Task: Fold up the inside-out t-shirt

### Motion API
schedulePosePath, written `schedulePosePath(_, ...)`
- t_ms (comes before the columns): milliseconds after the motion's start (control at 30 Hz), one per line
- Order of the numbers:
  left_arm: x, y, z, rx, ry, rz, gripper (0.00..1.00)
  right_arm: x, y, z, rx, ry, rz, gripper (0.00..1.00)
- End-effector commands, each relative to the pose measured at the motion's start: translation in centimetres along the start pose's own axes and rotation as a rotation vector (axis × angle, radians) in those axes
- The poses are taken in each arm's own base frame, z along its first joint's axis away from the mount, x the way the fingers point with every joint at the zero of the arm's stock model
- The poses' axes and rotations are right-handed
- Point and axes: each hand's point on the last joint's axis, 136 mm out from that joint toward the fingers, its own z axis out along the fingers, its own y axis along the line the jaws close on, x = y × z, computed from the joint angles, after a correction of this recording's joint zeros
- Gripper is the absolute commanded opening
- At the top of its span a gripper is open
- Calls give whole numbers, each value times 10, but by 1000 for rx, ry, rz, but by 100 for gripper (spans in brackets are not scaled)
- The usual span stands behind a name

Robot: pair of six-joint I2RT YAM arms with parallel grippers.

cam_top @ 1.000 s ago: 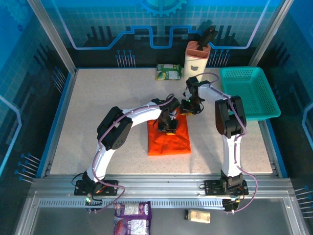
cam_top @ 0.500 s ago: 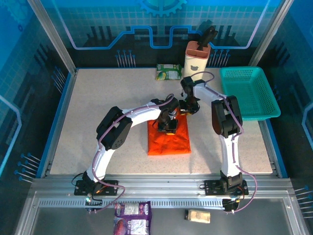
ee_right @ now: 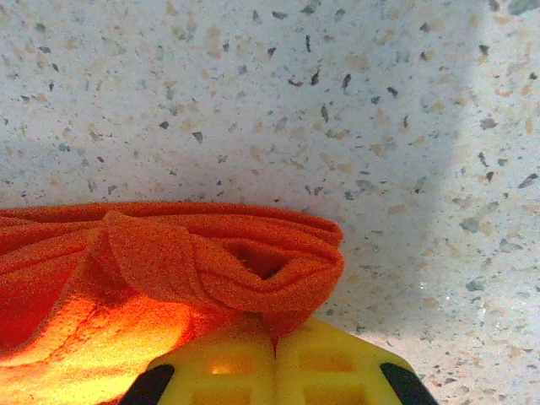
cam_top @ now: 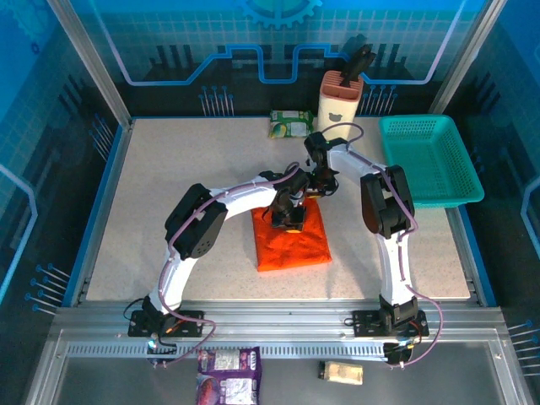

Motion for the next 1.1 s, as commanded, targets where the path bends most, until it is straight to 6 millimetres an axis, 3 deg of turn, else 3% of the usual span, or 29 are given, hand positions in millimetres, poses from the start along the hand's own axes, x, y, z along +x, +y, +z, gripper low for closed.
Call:
schedulePosePath(0,9,28,-9,-94,-3,-35,4,10,3,10,12,29,-19,0)
schedulePosePath(133,-14,31,-59,-59,-135,-65,12,13,2,4,-3,21,-30,0)
schedulePosePath(233,-34,46,-93,-45,-223,-103,19,18,0,6,-3,32,-31,0)
schedulePosePath(400,-66,86,-116,-39,-271,-185,25,23,-4,8,-3,49,-30,0)
schedulePosePath(567,-94,122,-114,-59,-266,-258,31,23,-8,5,1,52,-31,0)
schedulePosePath(733,-108,135,-105,-103,-248,-277,37,20,-10,-2,17,47,-38,0)
schedulePosePath(1067,-109,155,-83,-188,-206,-280,37,20,-12,-6,31,46,-38,0)
